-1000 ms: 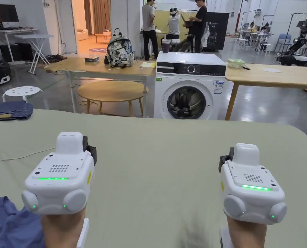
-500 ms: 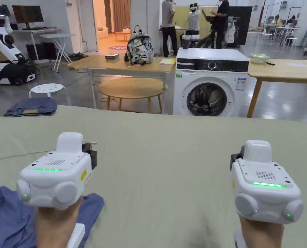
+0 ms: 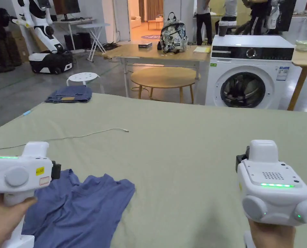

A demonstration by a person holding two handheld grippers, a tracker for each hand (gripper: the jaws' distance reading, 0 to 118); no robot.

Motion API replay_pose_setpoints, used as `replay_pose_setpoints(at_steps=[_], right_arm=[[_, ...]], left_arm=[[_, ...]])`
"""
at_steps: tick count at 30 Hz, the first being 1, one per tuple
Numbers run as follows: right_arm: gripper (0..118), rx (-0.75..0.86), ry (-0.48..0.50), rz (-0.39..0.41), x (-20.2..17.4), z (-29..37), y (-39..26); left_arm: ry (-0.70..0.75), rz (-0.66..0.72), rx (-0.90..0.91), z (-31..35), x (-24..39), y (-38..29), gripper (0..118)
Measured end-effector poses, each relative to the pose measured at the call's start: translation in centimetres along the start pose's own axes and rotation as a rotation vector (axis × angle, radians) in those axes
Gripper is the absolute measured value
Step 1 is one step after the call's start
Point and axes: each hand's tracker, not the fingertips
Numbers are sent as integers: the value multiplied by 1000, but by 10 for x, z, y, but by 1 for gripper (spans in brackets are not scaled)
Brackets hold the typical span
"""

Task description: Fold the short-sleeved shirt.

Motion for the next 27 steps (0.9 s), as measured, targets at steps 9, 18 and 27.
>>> replay_pose_setpoints(at_steps=[9,18,27], right_arm=[[0,-48,55,25,-20,-6,-14],[0,-77,78,57,-30,-5,-25],[0,-105,71,51,-31,-9,-35]], left_arm=[[-52,-3,-270,-45,-40,-41,13],[-89,114,-365,-101,-41,-70,75],[-15,-6,-353,-100,-12,-77,2]])
